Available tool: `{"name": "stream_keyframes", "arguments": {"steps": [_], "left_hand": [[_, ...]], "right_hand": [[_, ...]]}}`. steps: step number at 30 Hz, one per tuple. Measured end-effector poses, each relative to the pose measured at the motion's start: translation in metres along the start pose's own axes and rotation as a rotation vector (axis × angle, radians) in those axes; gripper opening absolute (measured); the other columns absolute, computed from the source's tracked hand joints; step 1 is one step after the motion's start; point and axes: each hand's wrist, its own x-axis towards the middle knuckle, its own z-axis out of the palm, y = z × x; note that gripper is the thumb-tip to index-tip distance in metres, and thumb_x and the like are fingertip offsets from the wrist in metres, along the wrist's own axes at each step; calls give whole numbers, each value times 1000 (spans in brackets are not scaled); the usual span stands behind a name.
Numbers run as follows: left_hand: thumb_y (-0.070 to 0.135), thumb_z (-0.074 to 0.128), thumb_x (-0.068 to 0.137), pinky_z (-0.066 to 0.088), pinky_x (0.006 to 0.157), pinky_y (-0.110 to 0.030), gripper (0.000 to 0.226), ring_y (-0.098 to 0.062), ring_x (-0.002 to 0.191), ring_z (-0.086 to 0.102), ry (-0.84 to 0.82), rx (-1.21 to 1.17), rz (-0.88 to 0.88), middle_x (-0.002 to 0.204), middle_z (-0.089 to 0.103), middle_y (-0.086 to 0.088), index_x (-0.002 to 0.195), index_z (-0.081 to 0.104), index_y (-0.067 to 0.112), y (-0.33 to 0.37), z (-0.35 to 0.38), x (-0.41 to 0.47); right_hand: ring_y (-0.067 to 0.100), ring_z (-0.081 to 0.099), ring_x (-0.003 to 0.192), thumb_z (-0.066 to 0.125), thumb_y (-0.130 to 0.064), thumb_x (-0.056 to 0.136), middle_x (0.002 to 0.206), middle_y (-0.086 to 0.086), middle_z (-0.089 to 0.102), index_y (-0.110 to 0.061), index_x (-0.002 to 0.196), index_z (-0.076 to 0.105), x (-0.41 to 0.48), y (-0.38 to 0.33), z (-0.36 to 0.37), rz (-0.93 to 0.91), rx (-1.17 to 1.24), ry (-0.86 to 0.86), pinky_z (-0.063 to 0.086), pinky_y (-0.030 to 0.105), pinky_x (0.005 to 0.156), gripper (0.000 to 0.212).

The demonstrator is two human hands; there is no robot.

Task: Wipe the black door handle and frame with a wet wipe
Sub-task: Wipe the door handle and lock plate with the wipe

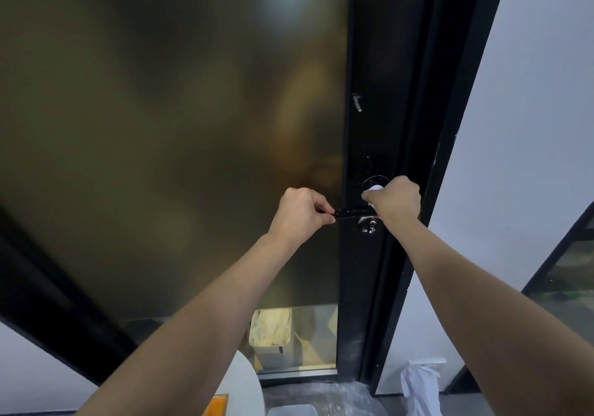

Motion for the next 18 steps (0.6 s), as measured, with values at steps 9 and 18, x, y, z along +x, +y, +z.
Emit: {"name": "stream_keyframes", "arguments": {"steps": [9, 18], "left_hand": [[14, 78, 74, 53, 82, -28, 9, -13, 78, 62, 9, 3, 2, 85, 71, -3, 82, 77, 12, 0, 2, -2], [16, 78, 73, 51, 82, -25, 10, -10, 79, 60, 19, -33, -10, 84, 70, 0, 83, 77, 13, -1, 2, -4]], "right_hand": [[16, 62, 75, 60, -23, 90, 83, 4, 61, -10, 89, 60, -8, 25, -8, 471, 1036, -519, 53, 40, 83, 13], [16, 60, 104, 40, -46, 96, 99, -3, 66, -22, 108, 56, -40, 41, 7, 428, 1305, -547, 36, 45, 106, 31]]}}
